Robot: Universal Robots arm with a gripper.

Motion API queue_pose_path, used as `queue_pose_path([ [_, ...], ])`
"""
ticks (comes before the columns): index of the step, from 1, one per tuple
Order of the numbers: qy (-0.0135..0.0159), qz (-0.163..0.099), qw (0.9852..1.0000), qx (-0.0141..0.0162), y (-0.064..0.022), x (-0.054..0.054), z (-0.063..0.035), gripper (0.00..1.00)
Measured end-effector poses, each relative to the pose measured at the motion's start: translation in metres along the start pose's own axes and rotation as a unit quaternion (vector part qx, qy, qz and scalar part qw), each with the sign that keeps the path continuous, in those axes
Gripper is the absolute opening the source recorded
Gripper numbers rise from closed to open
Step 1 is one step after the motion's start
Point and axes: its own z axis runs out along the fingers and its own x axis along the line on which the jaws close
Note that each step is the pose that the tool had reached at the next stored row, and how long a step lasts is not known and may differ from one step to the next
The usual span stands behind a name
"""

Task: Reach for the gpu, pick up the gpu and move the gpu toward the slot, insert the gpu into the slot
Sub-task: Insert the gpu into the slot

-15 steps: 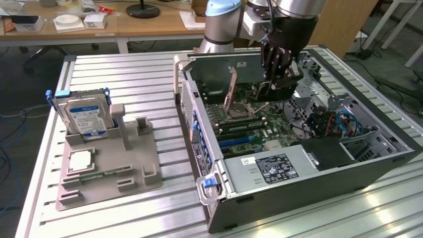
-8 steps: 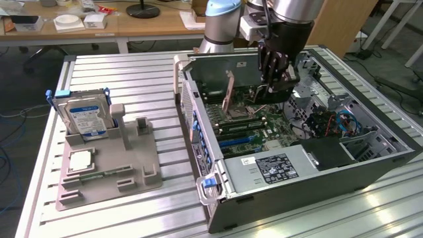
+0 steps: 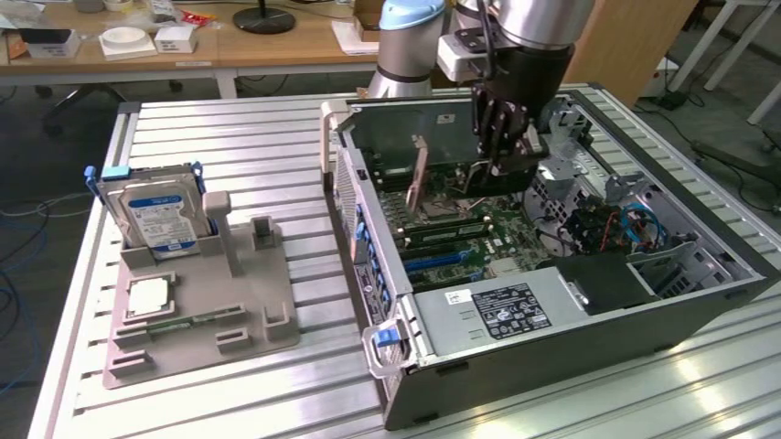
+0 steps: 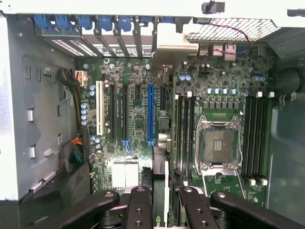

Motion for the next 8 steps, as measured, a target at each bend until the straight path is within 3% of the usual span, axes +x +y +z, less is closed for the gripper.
queue_pose_path([
  [8, 0.0, -0.001, 1.0, 0.0, 0.0086, 0.0024, 0.0038, 0.26],
])
